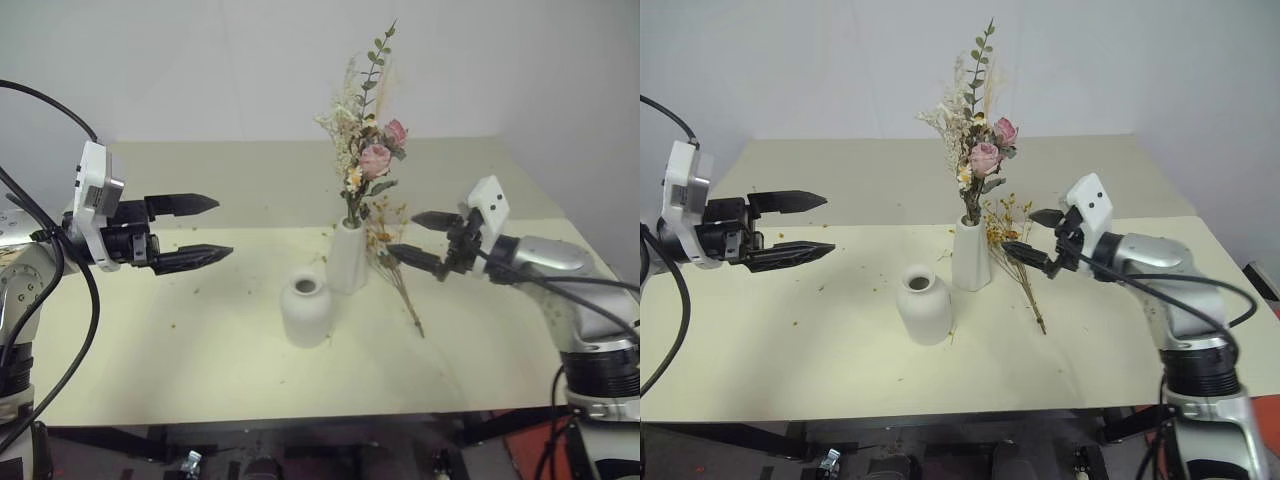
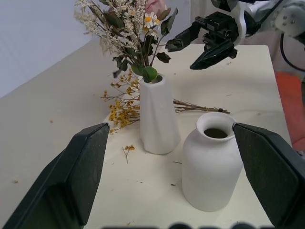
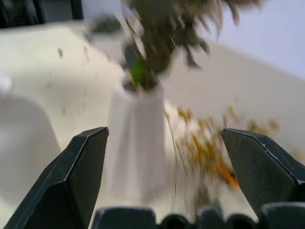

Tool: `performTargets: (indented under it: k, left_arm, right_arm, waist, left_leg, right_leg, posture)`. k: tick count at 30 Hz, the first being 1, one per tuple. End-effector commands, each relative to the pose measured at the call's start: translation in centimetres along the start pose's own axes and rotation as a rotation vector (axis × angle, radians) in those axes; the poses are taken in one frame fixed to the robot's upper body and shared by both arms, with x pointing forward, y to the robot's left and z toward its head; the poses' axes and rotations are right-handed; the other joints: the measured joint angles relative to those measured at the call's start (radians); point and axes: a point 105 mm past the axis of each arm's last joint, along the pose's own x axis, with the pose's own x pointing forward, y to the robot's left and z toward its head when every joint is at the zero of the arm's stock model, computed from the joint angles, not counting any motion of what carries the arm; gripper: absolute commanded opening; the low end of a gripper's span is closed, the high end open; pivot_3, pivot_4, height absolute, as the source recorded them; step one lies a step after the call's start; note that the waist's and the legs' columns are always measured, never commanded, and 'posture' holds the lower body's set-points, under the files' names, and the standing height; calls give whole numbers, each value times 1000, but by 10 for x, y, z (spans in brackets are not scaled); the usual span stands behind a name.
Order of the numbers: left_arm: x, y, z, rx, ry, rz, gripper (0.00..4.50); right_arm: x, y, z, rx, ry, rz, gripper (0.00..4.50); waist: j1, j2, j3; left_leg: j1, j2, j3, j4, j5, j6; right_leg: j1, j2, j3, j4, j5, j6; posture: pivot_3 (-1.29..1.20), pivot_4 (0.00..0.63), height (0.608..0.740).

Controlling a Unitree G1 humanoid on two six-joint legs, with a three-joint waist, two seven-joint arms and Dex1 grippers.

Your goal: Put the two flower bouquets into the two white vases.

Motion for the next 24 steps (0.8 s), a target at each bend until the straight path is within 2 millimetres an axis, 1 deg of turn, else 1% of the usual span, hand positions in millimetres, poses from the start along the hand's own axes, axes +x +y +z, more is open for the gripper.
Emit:
performTargets:
  k: [1, 4, 7, 9, 11, 15, 17, 19, 22, 24]
  left_arm:
    - [3, -8, 19, 65, -39, -60, 4500]
    - [4, -11, 21, 59, -47, -97, 4500]
    - [6, -13, 25, 57, -59, -133, 4500]
    - [8, -13, 26, 63, -59, -139, 4500]
    - [9, -13, 27, 69, -58, -140, 4500]
    - [9, -16, 26, 67, -62, -139, 4500]
    - [8, -16, 24, 64, -62, -130, 4500]
    - [6, -17, 23, 60, -61, -123, 4500]
    - [5, -18, 22, 58, -59, -115, 4500]
    - [4, -19, 22, 59, -60, -108, 4500]
  right_arm:
    - [1, -1, -16, 90, 261, 19, 4450]
    - [8, -4, -20, 150, 364, 15, 4450]
    - [22, -6, -25, 201, 497, 0, 4450]
    - [31, -10, -28, 213, 553, -21, 4450]
    - [39, -14, -31, 203, 591, -52, 4450]
    - [51, -21, -50, 162, 716, -84, 4450]
    - [54, -24, -58, 146, 756, -101, 4450]
    - [57, -27, -63, 139, 775, -108, 4450]
    - [62, -27, -67, 141, 784, -100, 4450]
    - [66, -28, -68, 140, 771, -94, 4082]
  waist:
    - [-2, 0, 0]
    - [-1, 0, 0]
    - [0, 0, 0]
    - [0, 0, 0]
    - [1, 0, 0]
    - [5, 0, 0]
    - [4, 0, 0]
    - [2, 0, 0]
    - [0, 0, 0]
    - [-1, 0, 0]
  left_leg:
    - [1, 0, 0, 0, 0, 0]
    - [1, 0, 0, 0, 0, 0]
    - [-1, 0, 0, 0, 0, 0]
    - [-1, 0, 0, 0, 0, 0]
    - [-3, 0, -1, 0, 0, 0]
    - [-5, 0, -1, 0, 0, 0]
    - [-8, -1, -1, 1, 0, 0]
    - [-10, -1, 0, 2, 0, 0]
    - [-10, 0, 0, 2, 0, 0]
    - [-9, 0, 0, 2, 0, 0]
  right_leg:
    - [0, 0, 0, 0, 0, 0]
    - [0, 1, 0, 0, 0, -1]
    - [0, 0, 0, 0, 0, 0]
    - [-1, 0, 0, -1, 0, 0]
    - [-2, 0, -1, -1, 0, 0]
    - [-4, 0, -1, 0, 0, 0]
    - [-8, 0, -1, 0, 1, -1]
    - [-10, -1, -1, 1, 5, -7]
    - [-11, 0, -1, 4, 5, -8]
    - [-11, 0, 0, 6, 5, -8]
  posture:
    - [0, 150, 740]
    - [0, 150, 740]
    - [0, 150, 740]
    - [0, 150, 740]
    - [0, 150, 740]
    - [0, 150, 740]
    - [0, 150, 740]
    - [0, 150, 740]
    - [0, 150, 740]
    - [0, 150, 740]
